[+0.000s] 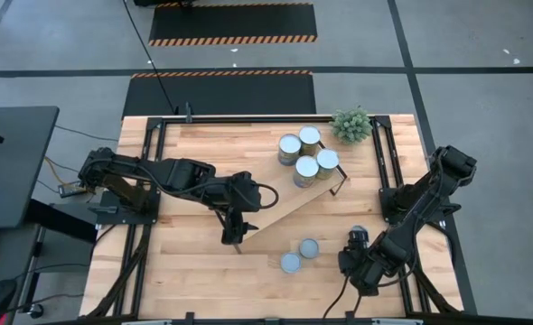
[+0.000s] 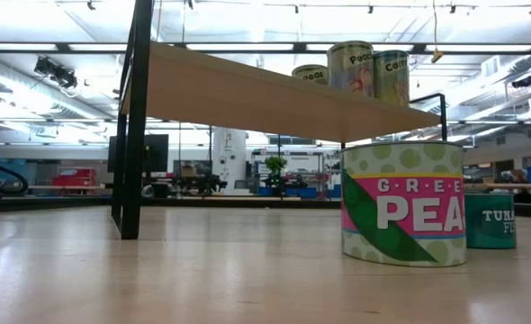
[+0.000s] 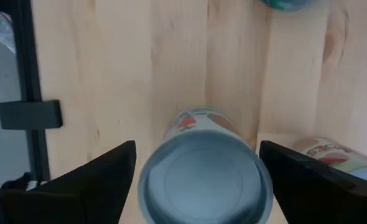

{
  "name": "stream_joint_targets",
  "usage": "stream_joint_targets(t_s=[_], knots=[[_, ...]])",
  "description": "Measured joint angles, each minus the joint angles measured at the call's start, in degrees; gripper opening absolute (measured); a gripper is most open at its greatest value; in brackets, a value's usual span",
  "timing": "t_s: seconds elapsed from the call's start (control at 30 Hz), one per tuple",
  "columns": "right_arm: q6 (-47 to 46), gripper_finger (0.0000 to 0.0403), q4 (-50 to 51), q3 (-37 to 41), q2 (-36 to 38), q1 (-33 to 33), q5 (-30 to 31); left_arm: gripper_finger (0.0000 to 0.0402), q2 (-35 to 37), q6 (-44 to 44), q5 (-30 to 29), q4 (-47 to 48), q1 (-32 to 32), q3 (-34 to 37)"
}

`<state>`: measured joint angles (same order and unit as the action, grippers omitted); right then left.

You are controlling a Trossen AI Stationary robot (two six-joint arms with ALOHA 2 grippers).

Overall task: Pick and place cans onto a shelf
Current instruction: Put the big canned mixed vegetables on the shelf

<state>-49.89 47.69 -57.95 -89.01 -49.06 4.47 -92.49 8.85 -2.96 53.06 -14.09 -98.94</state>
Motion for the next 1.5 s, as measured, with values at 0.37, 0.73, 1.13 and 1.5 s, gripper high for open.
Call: stream_joint_targets(t_s=[0.37,0.73,1.13,1.5], knots=[[3.4,0.0348,-1.9,3.6,0.0,0.0,-1.0,0.0302,0.0,1.1,0.0,0.0,0.0,0.0],[5.0,0.0288,-3.1,3.8,0.1,4.8,-4.3,0.0302,1.4,-8.3,-7.2,4.3,0.6,0.0],[7.2,0.0288,3.3,-5.2,0.1,9.9,-6.7,0.0301,3.4,-19.2,-7.4,6.1,6.4,0.0],[11.9,0.0287,14.6,-22.1,0.2,14.2,-7.3,0.0282,5.0,-21.9,-3.2,7.4,11.6,0.0]])
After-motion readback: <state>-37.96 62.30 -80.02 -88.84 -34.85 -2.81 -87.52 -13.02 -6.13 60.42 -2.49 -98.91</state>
